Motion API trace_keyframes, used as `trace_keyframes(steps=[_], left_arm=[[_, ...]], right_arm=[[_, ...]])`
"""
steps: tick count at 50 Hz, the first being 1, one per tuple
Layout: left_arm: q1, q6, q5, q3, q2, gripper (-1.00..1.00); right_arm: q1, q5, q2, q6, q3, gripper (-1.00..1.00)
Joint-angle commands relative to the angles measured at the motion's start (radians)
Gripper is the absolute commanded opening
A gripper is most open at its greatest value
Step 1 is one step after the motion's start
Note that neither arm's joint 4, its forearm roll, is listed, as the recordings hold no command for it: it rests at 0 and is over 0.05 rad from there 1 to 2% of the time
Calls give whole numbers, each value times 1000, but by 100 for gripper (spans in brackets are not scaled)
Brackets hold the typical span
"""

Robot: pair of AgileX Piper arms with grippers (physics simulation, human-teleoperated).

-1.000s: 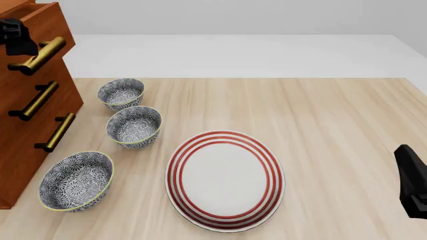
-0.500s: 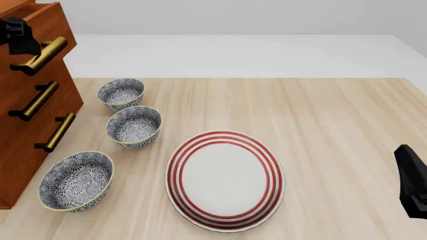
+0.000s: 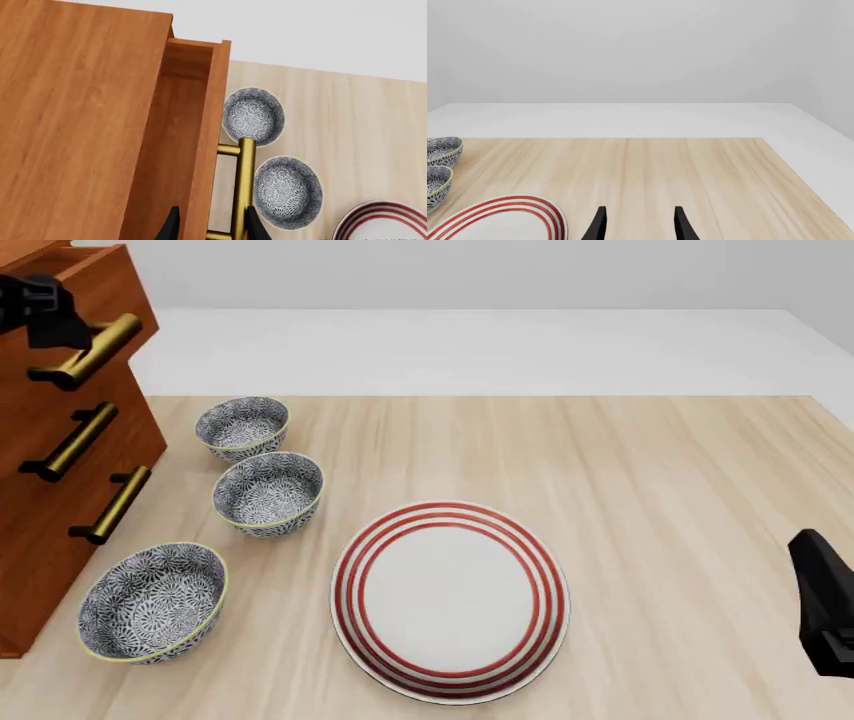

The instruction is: Open the top drawer of the cabinet.

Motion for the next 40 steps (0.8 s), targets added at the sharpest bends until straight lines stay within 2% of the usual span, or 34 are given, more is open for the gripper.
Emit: trace_keyframes(steps=[1,26,40], left_arm=[[-15,-1,-2,27,36,100],[-39,-4,5,25,32,100],[-46,25,29,-13,54,100]], right_arm=[[0,0,0,0,0,100],[0,0,0,0,0,100],[0,0,0,0,0,100]])
